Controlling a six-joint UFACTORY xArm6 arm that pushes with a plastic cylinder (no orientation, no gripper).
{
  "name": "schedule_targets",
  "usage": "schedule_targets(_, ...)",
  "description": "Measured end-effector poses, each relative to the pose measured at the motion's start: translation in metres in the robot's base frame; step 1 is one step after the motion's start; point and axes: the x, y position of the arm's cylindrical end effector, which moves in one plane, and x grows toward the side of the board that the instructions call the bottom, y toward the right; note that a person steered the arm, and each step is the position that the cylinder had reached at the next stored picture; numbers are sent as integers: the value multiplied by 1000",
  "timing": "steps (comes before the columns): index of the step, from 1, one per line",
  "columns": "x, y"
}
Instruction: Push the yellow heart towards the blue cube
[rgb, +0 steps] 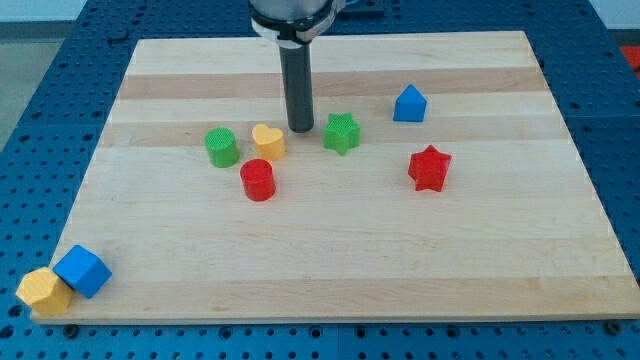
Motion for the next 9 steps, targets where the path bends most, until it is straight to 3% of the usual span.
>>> schedule_targets(2,17,-43)
schedule_targets(6,58,-46)
schedule_targets(9,91,-113)
